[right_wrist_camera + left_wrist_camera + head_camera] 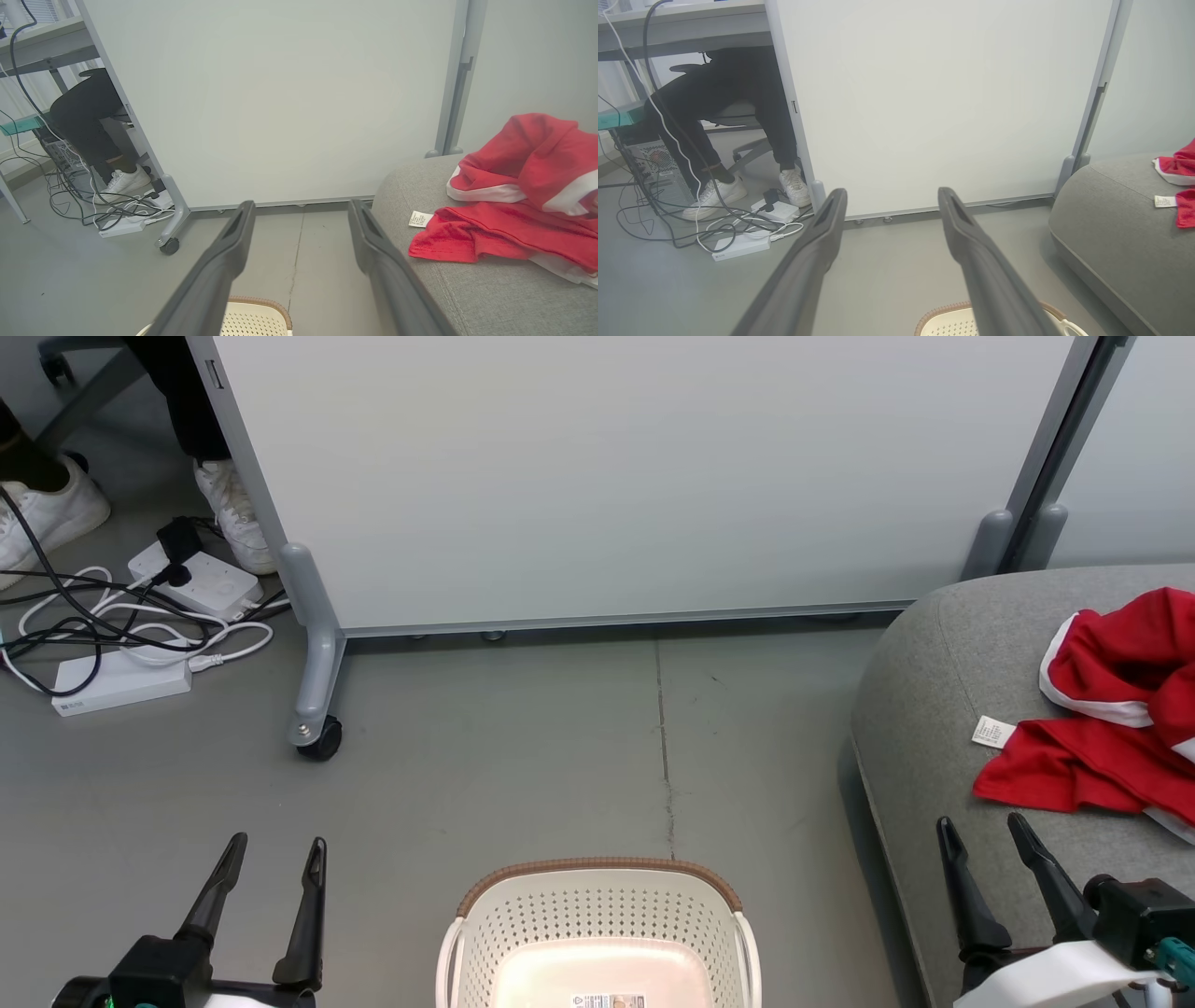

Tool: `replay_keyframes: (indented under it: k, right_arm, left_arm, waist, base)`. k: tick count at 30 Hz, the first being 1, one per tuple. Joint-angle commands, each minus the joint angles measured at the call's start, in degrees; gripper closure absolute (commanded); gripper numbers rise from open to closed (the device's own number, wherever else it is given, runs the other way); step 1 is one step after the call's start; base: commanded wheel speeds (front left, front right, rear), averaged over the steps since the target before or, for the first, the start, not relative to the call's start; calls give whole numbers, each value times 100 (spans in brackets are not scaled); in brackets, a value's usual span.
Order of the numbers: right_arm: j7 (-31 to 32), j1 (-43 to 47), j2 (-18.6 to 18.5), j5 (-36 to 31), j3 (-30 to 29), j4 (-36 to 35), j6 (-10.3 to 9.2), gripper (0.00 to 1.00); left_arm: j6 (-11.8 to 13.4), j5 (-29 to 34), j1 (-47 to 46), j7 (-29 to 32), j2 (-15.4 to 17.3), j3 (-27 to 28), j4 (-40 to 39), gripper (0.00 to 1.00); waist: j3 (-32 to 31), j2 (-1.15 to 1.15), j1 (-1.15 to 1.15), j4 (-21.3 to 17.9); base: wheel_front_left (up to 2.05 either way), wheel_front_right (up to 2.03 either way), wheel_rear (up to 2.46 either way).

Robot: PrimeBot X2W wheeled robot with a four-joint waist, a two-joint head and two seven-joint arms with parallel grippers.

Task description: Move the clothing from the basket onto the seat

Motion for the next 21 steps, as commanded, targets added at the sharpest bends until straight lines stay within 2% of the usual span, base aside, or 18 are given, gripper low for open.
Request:
replay_keyframes:
  k: [1,21]
  right_arm:
    - [15,27,-38,-47,-10,-17,1,0]
    - [51,-34,-38,-45,78,59,1,0]
  left_arm:
    - [-18,-25,-20,-31,4,11,29,0]
    - [-10,-15,-111,-53,79,-40,255,0]
  waist:
    - [8,0,0,-1]
    - [10,0,0,-46]
  base:
    - [0,0,0]
    - [0,0,0]
